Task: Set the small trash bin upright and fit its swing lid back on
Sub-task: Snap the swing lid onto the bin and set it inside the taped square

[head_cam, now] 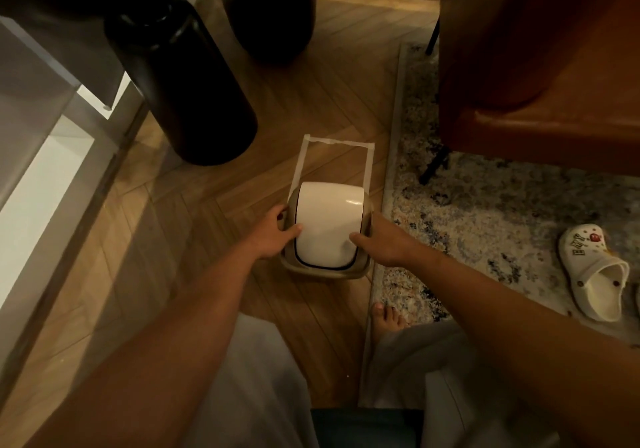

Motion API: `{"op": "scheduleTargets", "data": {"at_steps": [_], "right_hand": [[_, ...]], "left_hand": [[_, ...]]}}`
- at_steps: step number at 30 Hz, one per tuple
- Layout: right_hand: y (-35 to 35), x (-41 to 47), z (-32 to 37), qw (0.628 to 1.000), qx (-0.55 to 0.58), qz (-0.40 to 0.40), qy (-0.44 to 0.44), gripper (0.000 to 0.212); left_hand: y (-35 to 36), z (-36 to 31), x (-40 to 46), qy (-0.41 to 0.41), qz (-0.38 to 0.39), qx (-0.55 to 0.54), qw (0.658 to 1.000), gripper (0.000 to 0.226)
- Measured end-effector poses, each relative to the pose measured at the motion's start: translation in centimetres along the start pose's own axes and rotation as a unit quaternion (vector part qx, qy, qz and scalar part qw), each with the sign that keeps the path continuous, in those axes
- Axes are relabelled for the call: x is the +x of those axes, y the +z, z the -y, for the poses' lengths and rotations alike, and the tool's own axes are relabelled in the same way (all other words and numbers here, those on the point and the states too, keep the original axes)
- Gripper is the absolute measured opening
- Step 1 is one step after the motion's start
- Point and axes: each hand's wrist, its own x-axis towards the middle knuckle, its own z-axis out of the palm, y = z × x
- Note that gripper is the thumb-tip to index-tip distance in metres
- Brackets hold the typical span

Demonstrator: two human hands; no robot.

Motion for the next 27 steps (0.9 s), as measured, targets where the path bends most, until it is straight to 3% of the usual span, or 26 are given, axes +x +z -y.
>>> {"op": "scheduleTargets", "data": {"at_steps": [13, 19, 27], "right_hand": [[0.0, -3.6, 0.0, 0.996, -0.044, 0.041, -0.071, 0.064], [2.0, -2.5, -1.5, 0.995, -0.094, 0.026, -0.018, 0.094], [4.8, -0.1, -2.6, 0.994, -0.096, -0.035, 0.026, 0.134]], "left_hand": [[0.1, 1.9, -1.8, -0.026, 0.016, 0.011, 0.999, 0.082], [0.5, 3.0, -1.5, -0.054, 0.055, 0.031, 0.997, 0.097], [1.6, 2.4, -0.7, -0.009, 0.069, 0.004, 0.998, 0.103]]}}
